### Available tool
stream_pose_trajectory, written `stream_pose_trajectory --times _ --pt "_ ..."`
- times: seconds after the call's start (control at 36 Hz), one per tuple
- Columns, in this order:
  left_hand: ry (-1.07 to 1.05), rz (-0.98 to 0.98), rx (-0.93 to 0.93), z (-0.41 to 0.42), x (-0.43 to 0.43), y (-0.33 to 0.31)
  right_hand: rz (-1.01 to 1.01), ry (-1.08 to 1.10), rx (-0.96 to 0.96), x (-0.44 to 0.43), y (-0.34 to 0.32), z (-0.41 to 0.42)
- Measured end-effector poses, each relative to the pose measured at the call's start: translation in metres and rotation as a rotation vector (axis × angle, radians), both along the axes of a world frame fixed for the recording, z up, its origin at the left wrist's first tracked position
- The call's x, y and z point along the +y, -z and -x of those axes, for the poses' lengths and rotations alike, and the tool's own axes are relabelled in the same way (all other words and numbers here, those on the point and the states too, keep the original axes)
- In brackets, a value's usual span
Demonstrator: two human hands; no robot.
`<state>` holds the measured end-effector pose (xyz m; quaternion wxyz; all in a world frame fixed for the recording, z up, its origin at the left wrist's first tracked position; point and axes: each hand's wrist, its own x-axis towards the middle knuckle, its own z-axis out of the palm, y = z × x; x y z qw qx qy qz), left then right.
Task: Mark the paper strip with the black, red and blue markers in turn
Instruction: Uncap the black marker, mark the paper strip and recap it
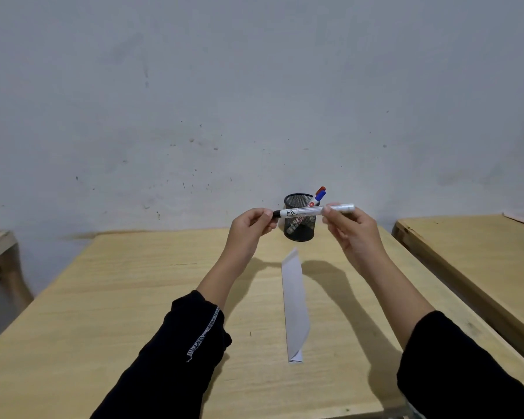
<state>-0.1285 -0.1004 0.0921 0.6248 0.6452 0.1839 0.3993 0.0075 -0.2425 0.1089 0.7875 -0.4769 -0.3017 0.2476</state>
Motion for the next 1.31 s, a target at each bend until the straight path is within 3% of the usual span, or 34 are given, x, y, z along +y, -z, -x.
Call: stream_pose_trajectory --times 0.08,0.28,0.53,0.72,0.89,1.0,1.08,1.22,1.31 --pt "0.046 -0.022 0.005 -0.005 -0.007 -0.001 -0.091 -0.065 0.204 0.012 -0.002 0.013" --pt "0.039 -0.088 -0.054 -0.005 -0.015 -0.015 -0.105 -0.085 0.236 0.024 -0.007 0.022" --pt "-0.029 -0.15 0.016 -0.002 -0.016 -0.017 -0.114 -0.08 0.224 0.028 -0.004 0.024" --pt "-0.025 -0.071 0.035 -0.005 -0.012 -0.014 -0.09 -0.079 0.082 0.027 -0.003 0.022" --pt "0.071 0.119 0.06 0.0 -0.005 -0.007 0.021 -0.086 -0.273 0.025 0.006 0.016" --pt "0.071 0.255 0.081 0.01 0.01 0.002 0.041 -0.075 -0.29 0.025 0.011 0.012" --pt "0.007 0.239 0.219 0.02 0.024 0.012 -0.002 -0.01 -0.148 0.023 0.012 0.007" --pt "-0.121 -0.171 0.654 0.038 0.043 0.039 -0.04 0.072 -0.008 0.024 0.012 0.003" --pt "-0.169 -0.313 0.82 0.045 0.049 0.052 -0.006 0.077 0.009 0.026 0.018 0.004"
